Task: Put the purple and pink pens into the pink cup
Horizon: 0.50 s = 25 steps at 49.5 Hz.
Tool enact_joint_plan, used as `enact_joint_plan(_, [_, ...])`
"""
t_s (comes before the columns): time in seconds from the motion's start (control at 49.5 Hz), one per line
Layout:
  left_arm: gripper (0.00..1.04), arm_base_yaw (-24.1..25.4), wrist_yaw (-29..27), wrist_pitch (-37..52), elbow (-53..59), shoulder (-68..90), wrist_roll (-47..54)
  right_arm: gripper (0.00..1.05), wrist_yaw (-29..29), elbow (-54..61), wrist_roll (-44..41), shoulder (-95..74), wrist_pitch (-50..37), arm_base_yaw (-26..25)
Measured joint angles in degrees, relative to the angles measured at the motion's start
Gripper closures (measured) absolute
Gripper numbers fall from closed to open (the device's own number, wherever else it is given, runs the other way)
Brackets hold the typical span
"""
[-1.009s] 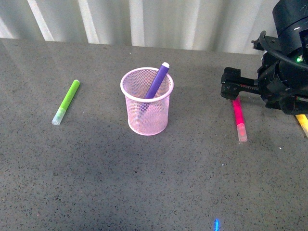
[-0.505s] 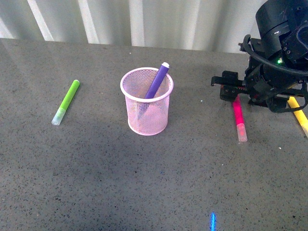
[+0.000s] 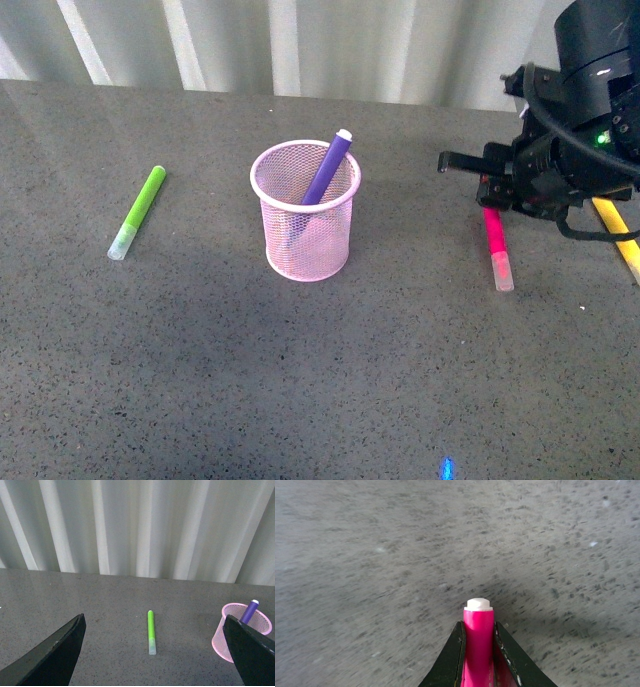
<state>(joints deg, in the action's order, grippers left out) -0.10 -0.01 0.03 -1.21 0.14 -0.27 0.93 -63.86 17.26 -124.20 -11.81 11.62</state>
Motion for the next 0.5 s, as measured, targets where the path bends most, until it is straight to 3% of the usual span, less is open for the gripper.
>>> enact_joint_plan(0.242, [0.07, 0.0, 0.0, 0.0, 0.0, 0.0, 0.0, 0.93, -0.4, 6.9, -6.9, 10.0, -20.6, 3.5])
enact_joint_plan(0.505, [0.07, 0.0, 0.0, 0.0, 0.0, 0.0, 0.0, 0.93, -4.1, 8.6, -14.5, 17.2, -37.6, 13.1])
